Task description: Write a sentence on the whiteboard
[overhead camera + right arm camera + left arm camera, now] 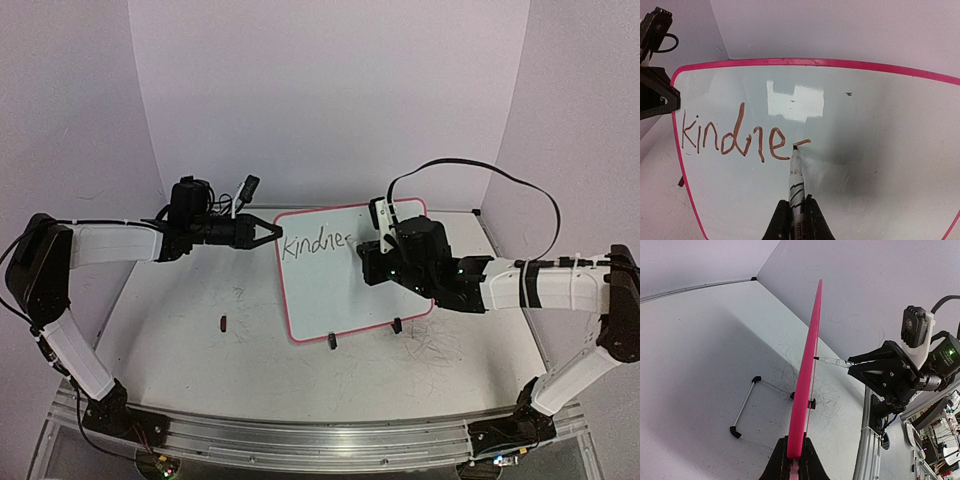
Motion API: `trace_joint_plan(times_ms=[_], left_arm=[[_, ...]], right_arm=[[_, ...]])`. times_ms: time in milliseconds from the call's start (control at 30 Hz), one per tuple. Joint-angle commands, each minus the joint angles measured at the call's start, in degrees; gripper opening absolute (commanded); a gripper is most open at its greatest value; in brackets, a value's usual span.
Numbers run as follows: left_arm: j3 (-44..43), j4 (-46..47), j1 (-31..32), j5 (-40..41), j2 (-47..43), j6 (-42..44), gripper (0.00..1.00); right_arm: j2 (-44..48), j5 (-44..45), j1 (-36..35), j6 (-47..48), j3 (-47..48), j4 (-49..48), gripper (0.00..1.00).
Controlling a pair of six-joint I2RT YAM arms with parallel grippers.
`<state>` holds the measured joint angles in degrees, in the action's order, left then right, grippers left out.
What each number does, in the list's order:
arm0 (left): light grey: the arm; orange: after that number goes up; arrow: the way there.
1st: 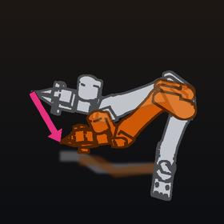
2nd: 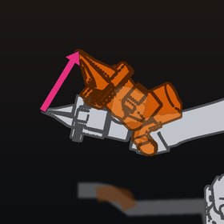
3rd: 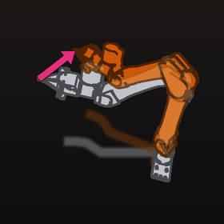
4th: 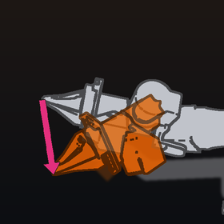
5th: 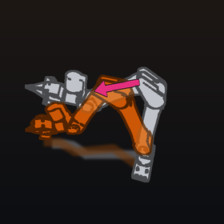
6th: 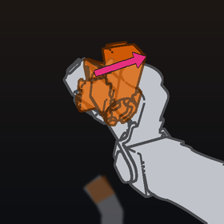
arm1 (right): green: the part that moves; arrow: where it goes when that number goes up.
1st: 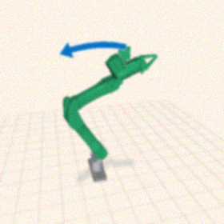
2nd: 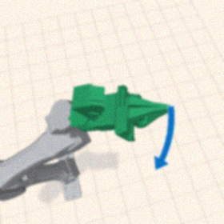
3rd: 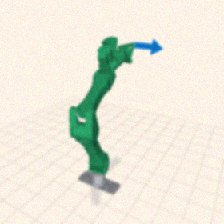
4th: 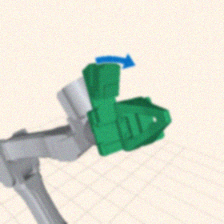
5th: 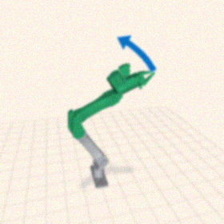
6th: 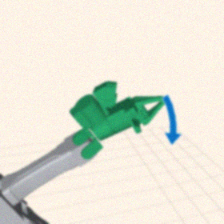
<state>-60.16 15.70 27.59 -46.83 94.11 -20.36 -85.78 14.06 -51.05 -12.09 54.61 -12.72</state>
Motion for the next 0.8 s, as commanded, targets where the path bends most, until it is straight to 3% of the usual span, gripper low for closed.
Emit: trace_joint_plan(times_ms=[0,767], left_arm=[[0.0,1.2,0.4,-0.6,-2.5,1.4,0.00],[0.0,1.2,0.5,-0.6,-2.5,1.4,0.00]], right_arm=[[1.4,2.9,0.2,-0.3,0.0,1.4,0.00],[2.5,3.0,-0.5,-3.0,-2.6,3.2,0.00]])
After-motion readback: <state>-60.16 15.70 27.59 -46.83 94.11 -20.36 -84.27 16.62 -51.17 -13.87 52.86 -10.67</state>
